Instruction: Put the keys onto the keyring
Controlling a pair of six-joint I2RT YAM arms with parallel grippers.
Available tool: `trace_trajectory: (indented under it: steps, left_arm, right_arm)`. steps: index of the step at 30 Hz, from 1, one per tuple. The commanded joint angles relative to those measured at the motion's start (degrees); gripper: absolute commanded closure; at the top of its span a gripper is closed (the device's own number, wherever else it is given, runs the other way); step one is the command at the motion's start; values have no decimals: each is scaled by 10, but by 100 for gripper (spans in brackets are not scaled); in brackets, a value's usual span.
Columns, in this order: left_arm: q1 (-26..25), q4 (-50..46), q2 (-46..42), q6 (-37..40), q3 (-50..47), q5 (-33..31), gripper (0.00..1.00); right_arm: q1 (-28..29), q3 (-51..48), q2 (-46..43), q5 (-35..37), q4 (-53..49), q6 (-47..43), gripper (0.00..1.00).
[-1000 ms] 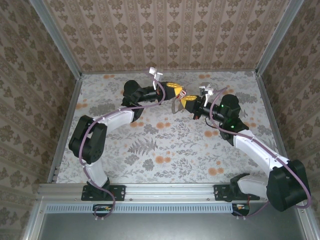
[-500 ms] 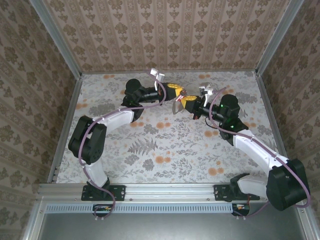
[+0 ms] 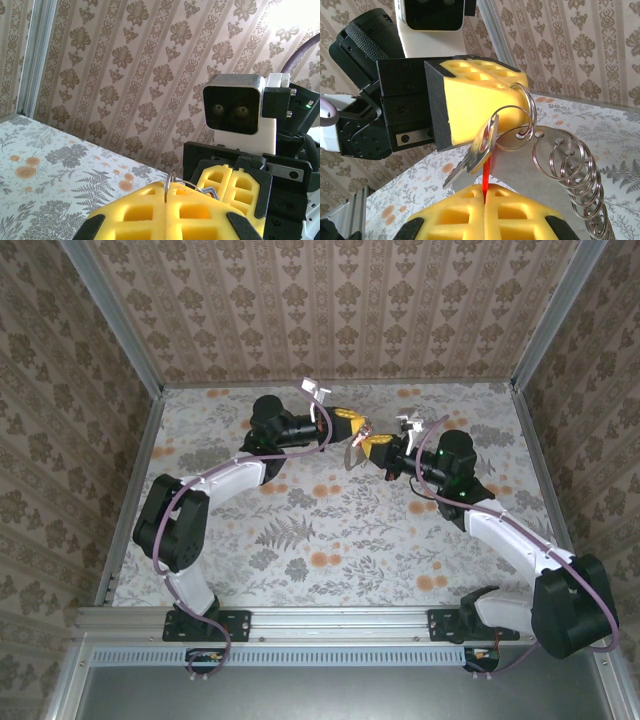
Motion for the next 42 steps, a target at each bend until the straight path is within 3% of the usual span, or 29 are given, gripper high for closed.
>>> trace_trajectory:
  steps: [1, 16, 29, 42]
  left_arm:
    - [-4, -3, -23, 18, 16, -10, 100]
    - [-4, -21, -20, 27, 27, -8, 100]
    - [0, -42, -15, 41, 35, -8, 100]
    - [6, -94, -24, 79, 30, -15, 100]
  right_arm:
    - [9, -5, 6, -12, -6, -17, 100]
    - [11, -8, 5, 8, -41, -33, 100]
    - [0, -17, -29, 36, -71, -41, 59]
    - [-21, -9, -53, 54, -63, -22, 40]
